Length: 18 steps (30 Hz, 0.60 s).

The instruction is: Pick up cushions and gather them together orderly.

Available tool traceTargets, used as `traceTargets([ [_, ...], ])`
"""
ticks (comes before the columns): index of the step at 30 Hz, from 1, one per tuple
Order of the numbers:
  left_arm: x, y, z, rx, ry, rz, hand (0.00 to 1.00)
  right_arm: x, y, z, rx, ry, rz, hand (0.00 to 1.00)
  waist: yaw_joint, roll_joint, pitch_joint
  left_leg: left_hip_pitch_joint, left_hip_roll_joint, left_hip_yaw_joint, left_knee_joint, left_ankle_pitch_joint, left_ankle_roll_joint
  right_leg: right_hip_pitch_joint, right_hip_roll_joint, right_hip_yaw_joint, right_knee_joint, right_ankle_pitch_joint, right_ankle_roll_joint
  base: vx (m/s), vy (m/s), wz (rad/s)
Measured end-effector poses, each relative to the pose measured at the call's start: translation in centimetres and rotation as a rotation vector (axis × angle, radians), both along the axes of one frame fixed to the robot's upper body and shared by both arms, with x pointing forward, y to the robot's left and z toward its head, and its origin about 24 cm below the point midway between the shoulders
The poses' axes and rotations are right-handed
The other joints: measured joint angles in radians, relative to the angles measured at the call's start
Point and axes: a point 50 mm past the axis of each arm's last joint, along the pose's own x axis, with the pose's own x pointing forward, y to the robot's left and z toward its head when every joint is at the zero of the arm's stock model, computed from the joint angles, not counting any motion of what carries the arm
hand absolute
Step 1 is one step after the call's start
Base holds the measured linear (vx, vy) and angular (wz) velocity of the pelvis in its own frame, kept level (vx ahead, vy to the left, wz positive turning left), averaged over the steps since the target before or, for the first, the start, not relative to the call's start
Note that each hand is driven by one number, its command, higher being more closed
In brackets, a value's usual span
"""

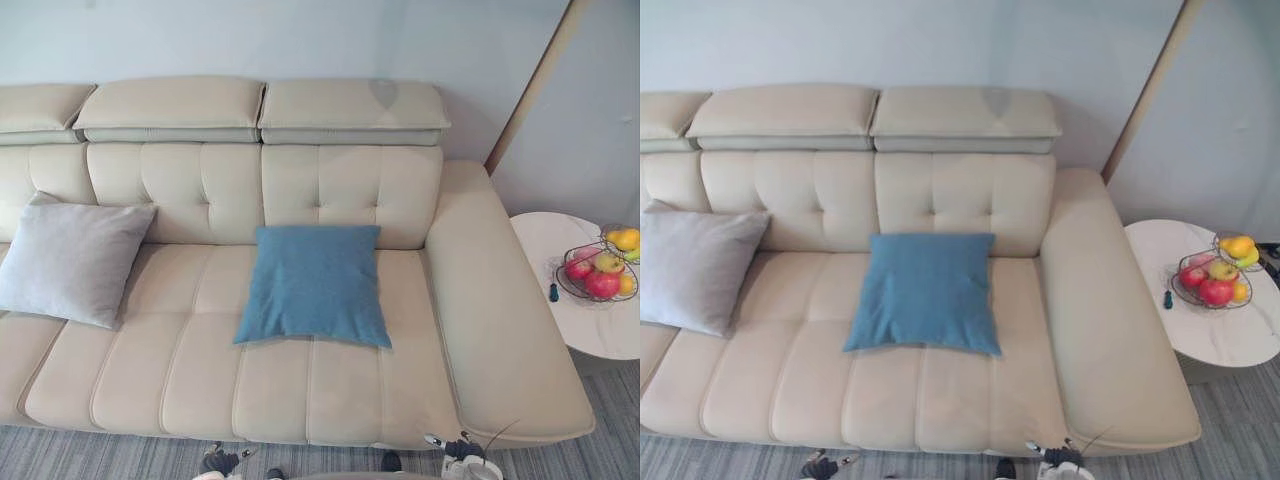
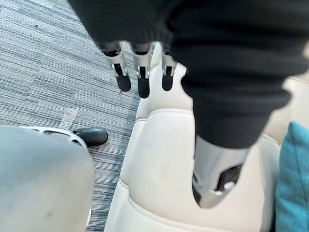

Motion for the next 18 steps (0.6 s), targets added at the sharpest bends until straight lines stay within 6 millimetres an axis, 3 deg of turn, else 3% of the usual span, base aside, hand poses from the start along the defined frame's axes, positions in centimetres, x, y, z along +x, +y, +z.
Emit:
traceTargets([
  [4, 0.5, -0.1, 0.1, -0.002, -0.009, -0.008, 0.00, 0.6, 1.2, 0.0, 0.015, -0.007, 0.045, 0.00, 0.003, 0.001, 0.024, 0.002, 0.007, 0.078, 0.046, -0.026, 0.003, -0.056, 0.000, 0.052, 0.061, -0.003, -0.003, -0.08, 0.019, -0.54],
  [8, 2.5, -0.3, 0.5, 0.008, -0.042, -0.050, 0.00, 2.5, 2.6, 0.7, 0.019, -0.079, 0.105, 0.00, 0.008, -0.036, 0.059, -0.031, 0.026, 0.176, 0.110, -0.046, 0.001, -0.160, 0.002, 0.059, 0.137, 0.011, -0.019, -0.12, -0.016, -0.71],
  [10, 4.7, -0.3, 1.2, 0.021, -0.099, -0.086, 0.00, 3.5, 3.8, 1.1, 0.016, -0.112, 0.165, 0.00, 0.008, -0.076, 0.072, -0.079, 0.044, 0.253, 0.180, -0.056, 0.006, -0.227, 0.003, 0.051, 0.143, 0.071, -0.014, -0.19, -0.058, -0.77],
  [11, 5.3, -0.6, 1.3, 0.015, -0.114, -0.089, 0.00, 3.8, 3.8, 1.3, 0.008, -0.126, 0.180, 0.00, 0.010, -0.076, 0.073, -0.093, 0.059, 0.276, 0.191, -0.055, 0.013, -0.240, 0.013, 0.055, 0.123, 0.108, 0.000, -0.22, -0.062, -0.79],
  [12, 6.1, -1.1, 1.5, 0.005, -0.136, -0.089, 0.00, 5.0, 3.7, 1.9, -0.006, -0.159, 0.200, 0.00, 0.015, -0.052, 0.082, -0.104, 0.093, 0.305, 0.186, -0.055, 0.020, -0.258, 0.021, 0.017, 0.177, 0.082, -0.015, -0.20, -0.036, -0.52],
  [13, 6.9, -1.2, 1.7, 0.006, -0.155, -0.099, 0.00, 4.8, 3.8, 1.8, -0.006, -0.154, 0.205, 0.00, 0.008, -0.052, 0.085, -0.100, 0.097, 0.317, 0.189, -0.050, 0.020, -0.286, -0.030, -0.052, 0.432, -0.083, -0.055, -0.18, -0.069, -0.37],
  [15, 7.2, -1.0, 2.0, 0.021, -0.171, -0.110, 0.00, 4.1, 4.0, 1.4, 0.001, -0.129, 0.210, 0.00, 0.008, -0.073, 0.072, -0.103, 0.096, 0.315, 0.221, -0.050, 0.020, -0.282, -0.102, -0.075, 0.634, -0.189, -0.026, -0.07, -0.114, 0.03],
  [16, 7.4, -0.6, 2.2, 0.036, -0.177, -0.120, 0.00, 3.9, 4.0, 1.3, 0.000, -0.121, 0.218, 0.00, 0.006, -0.094, 0.073, -0.104, 0.090, 0.303, 0.251, -0.050, 0.020, -0.285, -0.148, -0.078, 0.735, -0.221, -0.013, -0.05, -0.205, 0.30],
  [17, 7.4, -0.1, 2.3, 0.051, -0.179, -0.117, 0.00, 3.6, 4.1, 1.2, -0.003, -0.107, 0.233, 0.00, -0.007, -0.113, 0.072, -0.114, 0.083, 0.284, 0.288, -0.052, 0.019, -0.294, -0.144, -0.099, 0.751, -0.212, -0.002, -0.15, -0.164, 0.27],
  [18, 7.4, -0.4, 2.2, 0.042, -0.175, -0.117, 0.00, 4.1, 3.7, 1.3, -0.025, -0.113, 0.253, 0.00, -0.001, -0.100, 0.057, -0.164, 0.051, 0.245, 0.272, -0.079, 0.028, -0.277, -0.115, -0.082, 0.661, -0.209, 0.006, -0.20, -0.055, -0.01],
])
